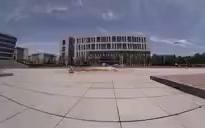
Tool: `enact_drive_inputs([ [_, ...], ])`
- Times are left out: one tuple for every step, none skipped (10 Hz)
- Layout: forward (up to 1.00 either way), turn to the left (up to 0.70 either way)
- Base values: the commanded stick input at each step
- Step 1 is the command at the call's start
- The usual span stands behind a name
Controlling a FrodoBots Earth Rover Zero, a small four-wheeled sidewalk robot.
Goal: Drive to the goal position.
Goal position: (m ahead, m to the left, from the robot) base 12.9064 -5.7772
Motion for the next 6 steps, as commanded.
enact_drive_inputs([
  [0.7, 0.0],
  [0.7, 0.0],
  [0.7, 0.0],
  [0.7, 0.0],
  [0.7, 0.0],
  [0.7, -0.15],
])
